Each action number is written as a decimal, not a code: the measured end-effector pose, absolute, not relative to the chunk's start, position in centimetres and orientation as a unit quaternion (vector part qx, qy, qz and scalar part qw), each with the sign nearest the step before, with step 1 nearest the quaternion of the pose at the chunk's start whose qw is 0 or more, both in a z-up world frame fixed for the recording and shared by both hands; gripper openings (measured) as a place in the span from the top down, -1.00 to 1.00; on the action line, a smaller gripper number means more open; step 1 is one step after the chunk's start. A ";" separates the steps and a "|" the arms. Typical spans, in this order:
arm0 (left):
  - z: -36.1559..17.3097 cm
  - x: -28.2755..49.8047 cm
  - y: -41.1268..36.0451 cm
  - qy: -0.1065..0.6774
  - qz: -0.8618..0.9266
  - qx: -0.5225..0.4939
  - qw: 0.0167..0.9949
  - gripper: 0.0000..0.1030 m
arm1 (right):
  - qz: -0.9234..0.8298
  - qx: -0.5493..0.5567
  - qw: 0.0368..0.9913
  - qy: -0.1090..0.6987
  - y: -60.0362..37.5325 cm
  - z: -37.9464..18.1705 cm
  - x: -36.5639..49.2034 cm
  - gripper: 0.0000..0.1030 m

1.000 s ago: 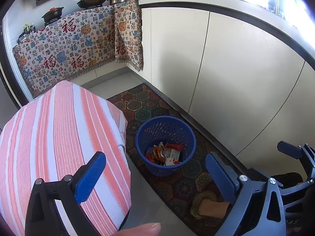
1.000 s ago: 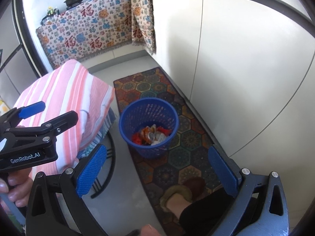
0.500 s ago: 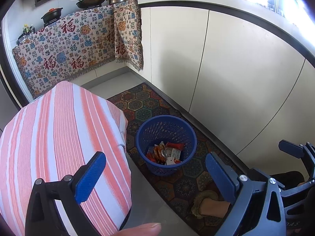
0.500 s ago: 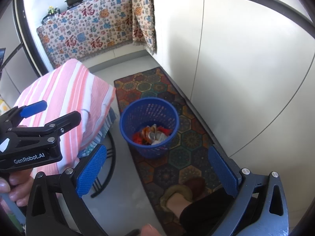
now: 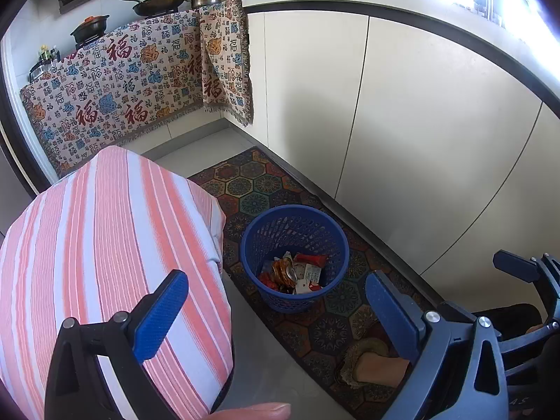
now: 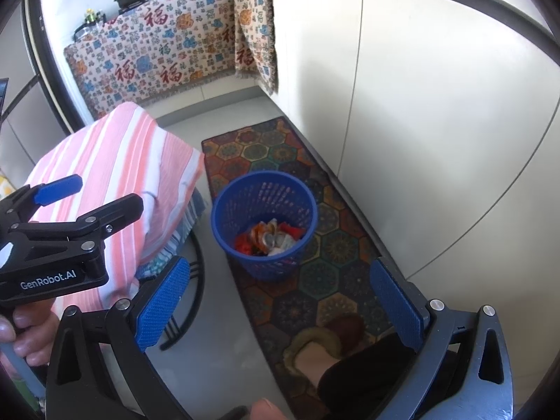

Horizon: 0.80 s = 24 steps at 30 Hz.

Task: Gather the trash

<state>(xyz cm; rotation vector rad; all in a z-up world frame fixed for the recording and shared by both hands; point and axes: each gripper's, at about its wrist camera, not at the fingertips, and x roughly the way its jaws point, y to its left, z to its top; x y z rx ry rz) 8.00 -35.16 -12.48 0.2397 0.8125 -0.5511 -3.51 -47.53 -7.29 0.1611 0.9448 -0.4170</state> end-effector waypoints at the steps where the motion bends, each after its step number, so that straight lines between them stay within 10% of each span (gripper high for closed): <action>1: -12.5 8.0 -35.2 0.389 -0.264 0.116 0.875 -1.00 | -0.199 0.077 0.867 0.451 -47.5 -7.3 -3.5 -0.99; 24: -13.0 8.3 -35.6 0.392 -0.263 0.125 0.873 -1.00 | -0.199 0.081 0.864 0.456 -47.7 -7.8 -3.7 -0.99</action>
